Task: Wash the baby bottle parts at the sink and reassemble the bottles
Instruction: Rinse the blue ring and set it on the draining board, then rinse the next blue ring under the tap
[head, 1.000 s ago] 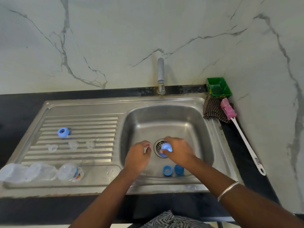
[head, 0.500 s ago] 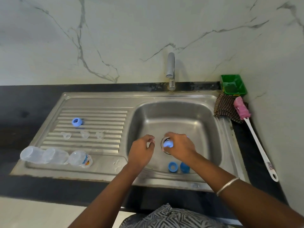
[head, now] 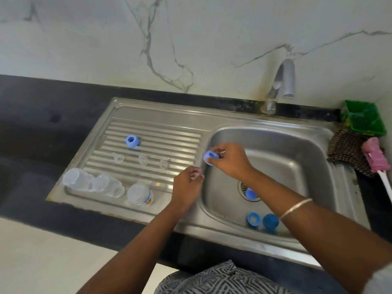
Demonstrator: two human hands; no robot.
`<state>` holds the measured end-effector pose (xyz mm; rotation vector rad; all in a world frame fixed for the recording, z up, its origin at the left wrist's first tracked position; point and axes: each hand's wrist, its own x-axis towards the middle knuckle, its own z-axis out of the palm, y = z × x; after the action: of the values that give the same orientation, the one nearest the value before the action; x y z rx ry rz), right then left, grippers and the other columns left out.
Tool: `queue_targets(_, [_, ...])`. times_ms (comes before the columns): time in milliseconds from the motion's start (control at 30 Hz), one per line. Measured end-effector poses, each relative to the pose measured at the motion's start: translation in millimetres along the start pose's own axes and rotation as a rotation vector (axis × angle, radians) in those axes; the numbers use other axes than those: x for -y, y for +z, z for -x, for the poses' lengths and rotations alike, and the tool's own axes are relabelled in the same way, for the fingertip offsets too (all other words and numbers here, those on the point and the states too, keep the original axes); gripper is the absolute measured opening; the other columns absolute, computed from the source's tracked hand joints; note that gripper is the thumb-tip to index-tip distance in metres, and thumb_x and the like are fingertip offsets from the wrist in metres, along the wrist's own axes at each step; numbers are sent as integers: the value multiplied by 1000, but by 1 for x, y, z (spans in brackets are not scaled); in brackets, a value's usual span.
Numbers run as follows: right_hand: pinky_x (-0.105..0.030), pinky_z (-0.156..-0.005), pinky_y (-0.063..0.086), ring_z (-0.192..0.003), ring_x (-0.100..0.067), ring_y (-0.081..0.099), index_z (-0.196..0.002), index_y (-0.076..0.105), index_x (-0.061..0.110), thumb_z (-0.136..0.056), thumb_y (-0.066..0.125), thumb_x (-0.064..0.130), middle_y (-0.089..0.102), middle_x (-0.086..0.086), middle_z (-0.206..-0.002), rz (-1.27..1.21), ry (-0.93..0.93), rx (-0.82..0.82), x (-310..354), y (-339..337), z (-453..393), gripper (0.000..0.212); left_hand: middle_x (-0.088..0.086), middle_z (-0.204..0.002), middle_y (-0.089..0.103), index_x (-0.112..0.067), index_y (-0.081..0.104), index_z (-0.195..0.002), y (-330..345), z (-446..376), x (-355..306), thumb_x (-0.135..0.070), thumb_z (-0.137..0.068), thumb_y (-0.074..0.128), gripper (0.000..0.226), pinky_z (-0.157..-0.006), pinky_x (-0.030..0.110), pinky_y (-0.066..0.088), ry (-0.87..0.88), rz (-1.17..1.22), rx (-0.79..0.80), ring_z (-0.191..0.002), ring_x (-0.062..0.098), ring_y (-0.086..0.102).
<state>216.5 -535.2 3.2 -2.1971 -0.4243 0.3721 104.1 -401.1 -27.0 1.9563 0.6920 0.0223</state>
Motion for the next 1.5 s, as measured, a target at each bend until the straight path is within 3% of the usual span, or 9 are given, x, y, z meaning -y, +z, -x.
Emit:
queue_targets(133, [-14, -81, 47, -86, -5, 64, -106, 76, 13, -70, 91, 29, 74, 0, -102, 58, -189, 99, 45, 24, -45, 42, -15, -88, 74, -26, 74, -93, -9, -13, 10, -16, -82, 67, 17, -89, 31, 53, -52, 110, -1, -85, 4, 68])
queue_targets(333, [-20, -80, 47, -86, -12, 63, -109, 74, 9, -73, 87, 21, 74, -4, -104, 262, -336, 312, 92, 77, -104, 40, 13, -81, 72, -26, 71, -78, -18, -27, 23, -19, -84, 61, 13, -77, 45, 52, -142, 278, 9, -88, 42, 68])
queue_targets(533, [-39, -86, 52, -94, -22, 67, -104, 76, 9, -76, 78, 17, 74, -5, -102, 366, -366, 356, 105, 114, -133, 29, -13, -82, 70, -21, 73, -90, -17, -31, 28, -11, -87, 58, 18, -72, 2, 39, -58, 133, 23, -78, -6, 62])
queue_targets(633, [-39, -89, 51, -98, -22, 66, -108, 75, 10, -75, 81, 16, 73, -5, -106, 380, -347, 380, 104, 123, -141, 34, -17, -82, 65, -17, 72, -94, -18, -31, 27, -5, -86, 56, 21, -71, -2, 36, -54, 153, 41, -74, -17, 55])
queue_targets(800, [-31, -90, 46, -104, -25, 63, -115, 73, 10, -78, 81, 19, 72, -8, -111, 405, -354, 376, 101, 137, -143, 39, -5, -94, 68, -10, 69, -100, -17, -28, 29, -1, -87, 52, 23, -72, -2, 36, -8, 126, 51, -81, -6, 58])
queue_targets(967, [-42, -99, 44, -114, -29, 58, -126, 66, 10, -81, 81, 23, 67, -12, -121, 337, -302, 348, 94, 140, -136, 49, 2, -99, 70, -10, 67, -99, -16, -27, 31, -3, -87, 54, 19, -74, 5, 39, 29, 79, 80, -92, 12, 64])
queue_targets(1133, [-36, -109, 39, -125, -23, 54, -137, 59, 18, -89, 74, 31, 61, -7, -135, 196, -181, 130, 67, 118, -111, 51, 1, -101, 69, -13, 67, -102, -15, -29, 31, -6, -87, 54, 20, -81, 16, 46, 58, 31, 110, -93, 12, 63])
queue_targets(1433, [-9, -78, 44, -91, -9, 67, -113, 71, 26, -90, 68, 33, 73, 5, -104, 78, 386, -167, -52, 37, -13, 24, -4, -99, 69, -21, 69, -101, 4, -34, 18, -15, -85, 57, 22, -95, 37, 49, 167, -196, 133, -103, 21, 61])
queue_targets(1500, [-16, -83, 43, -97, -14, 68, -110, 73, 21, -92, 66, 31, 75, 2, -105, 136, 472, -148, -80, 22, 9, 22, -3, -98, 69, -19, 70, -102, 13, -32, 12, -14, -86, 55, 22, -91, 35, 50, 203, -228, 163, -103, 22, 61])
